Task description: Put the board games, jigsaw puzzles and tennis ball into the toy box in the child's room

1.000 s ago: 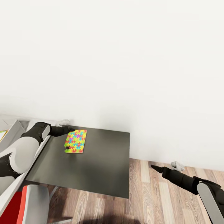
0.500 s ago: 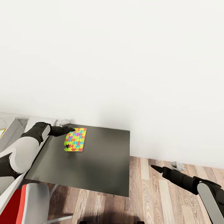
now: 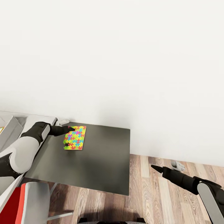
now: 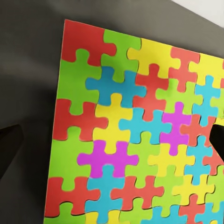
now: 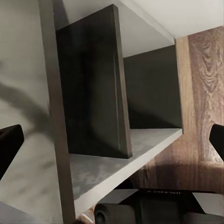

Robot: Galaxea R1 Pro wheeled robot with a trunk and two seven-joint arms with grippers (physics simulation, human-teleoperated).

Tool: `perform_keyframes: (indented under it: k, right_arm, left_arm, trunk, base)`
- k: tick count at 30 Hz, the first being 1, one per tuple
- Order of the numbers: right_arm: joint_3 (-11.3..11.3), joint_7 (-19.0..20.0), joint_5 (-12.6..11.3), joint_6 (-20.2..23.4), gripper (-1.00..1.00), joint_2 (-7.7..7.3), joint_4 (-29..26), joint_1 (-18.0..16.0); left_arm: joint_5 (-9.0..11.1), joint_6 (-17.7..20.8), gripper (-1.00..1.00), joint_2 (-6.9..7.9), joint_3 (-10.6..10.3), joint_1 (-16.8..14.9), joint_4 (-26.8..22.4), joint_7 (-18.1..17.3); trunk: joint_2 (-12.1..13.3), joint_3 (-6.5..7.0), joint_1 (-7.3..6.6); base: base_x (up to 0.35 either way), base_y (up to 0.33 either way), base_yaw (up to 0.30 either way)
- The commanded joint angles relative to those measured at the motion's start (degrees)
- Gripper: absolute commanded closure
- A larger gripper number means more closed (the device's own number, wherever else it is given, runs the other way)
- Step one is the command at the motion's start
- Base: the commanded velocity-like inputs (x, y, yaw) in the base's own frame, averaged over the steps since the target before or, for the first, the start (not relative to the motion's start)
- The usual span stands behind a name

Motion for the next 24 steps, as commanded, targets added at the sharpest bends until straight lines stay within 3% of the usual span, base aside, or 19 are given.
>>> perform_keyframes:
  k: [1, 24]
  right_arm:
    - [-0.1, 0.6, 0.5, 0.3, -1.00, 0.00, 0.0, 0.0]
    - [-0.2, 0.6, 0.5, 0.3, -1.00, -0.07, 0.0, 0.0]
  left_arm:
    - [-0.6, 0.3, -1.00, -0.03, 0.4, 0.0, -0.2, -0.4]
    - [-0.6, 0.3, -1.00, -0.07, 0.3, 0.0, -0.7, -0.5]
  trunk:
    - [-0.1, -0.18, 0.03]
    - [-0.1, -2.35, 0.03]
  base:
    - [0.000, 0.000, 0.000]
    - [0.000, 0.000, 0.000]
